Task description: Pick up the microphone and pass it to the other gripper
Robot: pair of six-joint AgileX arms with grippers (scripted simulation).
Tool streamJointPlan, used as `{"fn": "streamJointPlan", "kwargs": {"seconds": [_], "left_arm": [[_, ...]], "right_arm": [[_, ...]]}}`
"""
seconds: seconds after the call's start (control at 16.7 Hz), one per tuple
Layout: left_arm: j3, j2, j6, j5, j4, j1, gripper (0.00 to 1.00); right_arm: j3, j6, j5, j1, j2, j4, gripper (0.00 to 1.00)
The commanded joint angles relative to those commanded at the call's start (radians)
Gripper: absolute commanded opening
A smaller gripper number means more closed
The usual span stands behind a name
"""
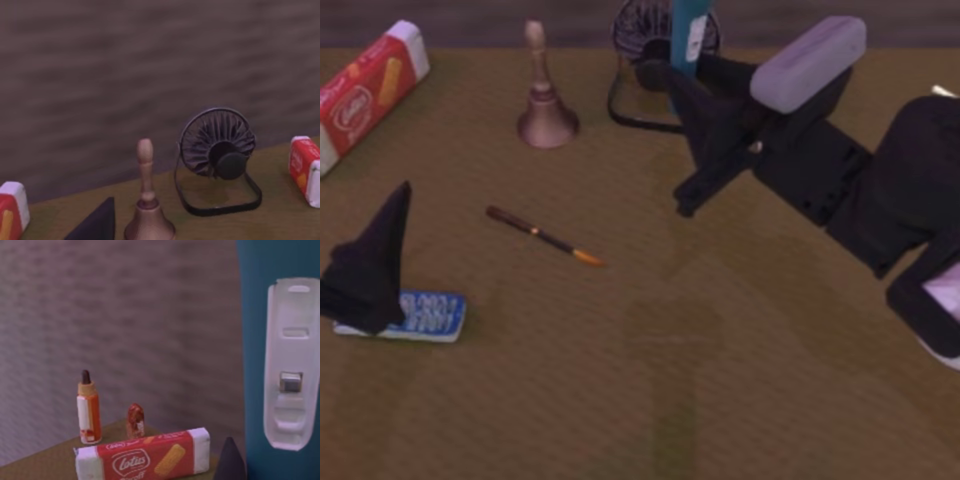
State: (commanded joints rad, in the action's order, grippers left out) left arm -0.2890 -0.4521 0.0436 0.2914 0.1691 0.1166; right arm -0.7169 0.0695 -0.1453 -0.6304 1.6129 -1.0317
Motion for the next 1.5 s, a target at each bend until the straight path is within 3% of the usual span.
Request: {"fn": "streamJointPlan", "kwargs": {"seconds": [0.42,0.72,1.2,1.5], "left_arm": [[-0.304,-0.546,0.042,0.316,0.174,0.126,1.0],[-0.448,-0.764,0.064,0.457,0.26,0.183,1.0],[-0.479,-0.807,0.067,0.465,0.276,0.198,1.0],[-0.613,-0.979,0.062,0.365,0.318,0.305,1.0]], "right_arm": [[0.0,0.0,0.0,0.0,0.0,0.0,0.0],[0.0,0.0,0.0,0.0,0.0,0.0,0.0],[0.0,0.0,0.0,0.0,0.0,0.0,0.0],[0.0,0.0,0.0,0.0,0.0,0.0,0.0]]}}
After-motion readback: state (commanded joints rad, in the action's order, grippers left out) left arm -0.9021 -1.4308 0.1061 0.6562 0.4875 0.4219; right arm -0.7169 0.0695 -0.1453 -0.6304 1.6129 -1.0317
